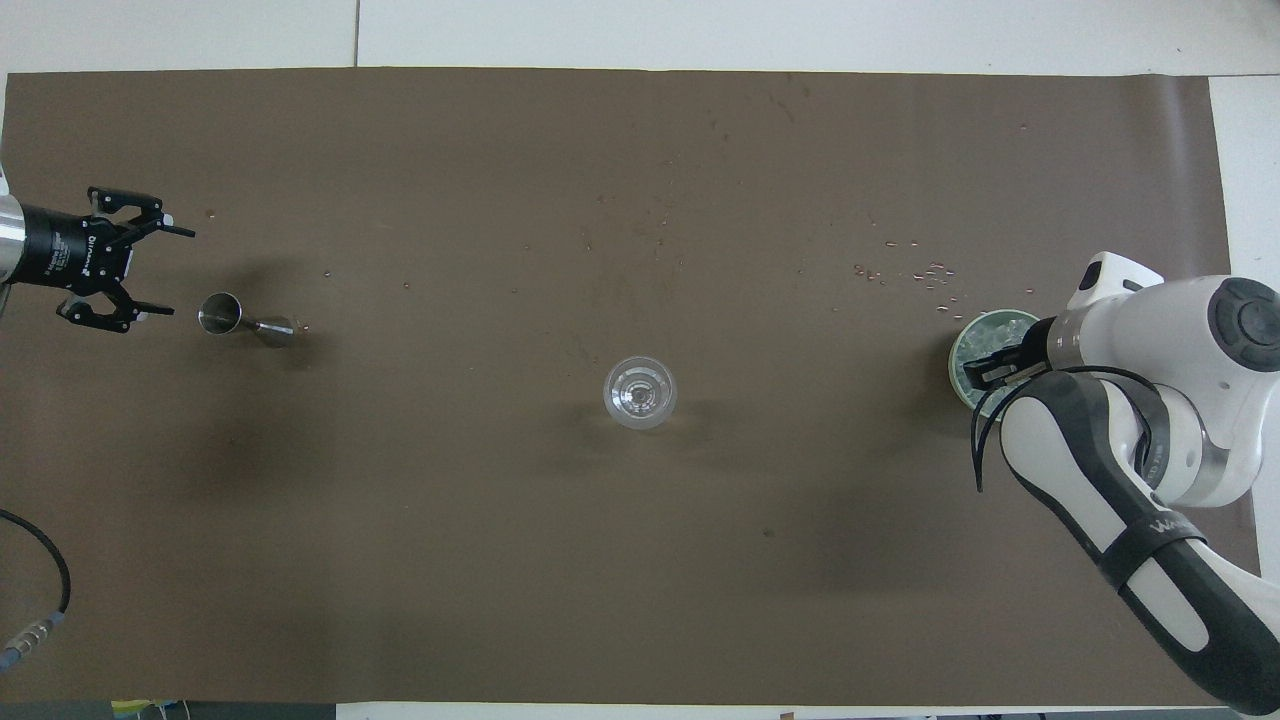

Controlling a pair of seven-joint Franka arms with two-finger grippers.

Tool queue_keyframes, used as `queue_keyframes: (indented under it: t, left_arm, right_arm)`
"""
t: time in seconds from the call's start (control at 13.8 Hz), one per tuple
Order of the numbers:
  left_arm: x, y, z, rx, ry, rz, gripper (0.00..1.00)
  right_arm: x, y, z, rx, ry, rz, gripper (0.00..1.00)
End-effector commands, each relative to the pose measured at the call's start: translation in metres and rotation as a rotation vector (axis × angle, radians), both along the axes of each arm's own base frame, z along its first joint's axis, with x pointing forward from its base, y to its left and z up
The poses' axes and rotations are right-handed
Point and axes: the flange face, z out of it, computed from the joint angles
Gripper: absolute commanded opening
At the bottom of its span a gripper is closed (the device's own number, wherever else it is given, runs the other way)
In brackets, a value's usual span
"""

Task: Pour wine and add ice with both arms
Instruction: 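Open and withdraw the left gripper while the right gripper holds ice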

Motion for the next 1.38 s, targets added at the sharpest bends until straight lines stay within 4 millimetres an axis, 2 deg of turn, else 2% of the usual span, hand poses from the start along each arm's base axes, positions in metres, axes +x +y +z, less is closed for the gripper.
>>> queue_keyframes:
  t: [0.0, 0.07, 0.43, 0.65, 0.8, 0.94, 1.16, 1.3]
  left_arm:
    - [-0.008, -0.002, 0.041, 0.081, -0.054, -0.063, 1.00]
    - [-0.010, -0.010, 0.058, 0.115, -0.079, -0.115, 1.00]
    - [-0.031, -0.072, 0.112, 0.219, -0.123, -0.481, 1.00]
    - [-0.048, -0.093, 0.138, 0.273, -0.124, -0.687, 1.00]
    - [-0.056, -0.090, 0.149, 0.271, -0.146, -0.843, 1.00]
    - [-0.058, -0.077, 0.162, 0.296, -0.156, -0.939, 1.00]
    - [-0.059, -0.058, 0.178, 0.315, -0.126, -1.018, 1.00]
    - [-0.062, -0.039, 0.184, 0.301, -0.122, -1.060, 1.00]
  right_arm:
    - [0.005, 0.002, 0.009, 0.012, 0.006, -0.010, 0.54]
    - [0.005, 0.002, 0.009, 0.011, 0.003, -0.006, 0.54]
    - [0.002, 0.002, 0.006, 0.010, 0.001, -0.001, 0.54]
    - [-0.001, -0.005, 0.005, 0.010, 0.006, 0.010, 0.54]
    - [-0.005, -0.005, 0.002, 0.011, 0.013, 0.021, 0.54]
    - [-0.005, -0.005, 0.002, 0.010, 0.012, 0.017, 0.53]
    - [-0.003, -0.006, 0.003, 0.009, 0.007, 0.022, 0.32]
    - [-0.002, -0.006, 0.004, 0.009, 0.005, 0.022, 0.30]
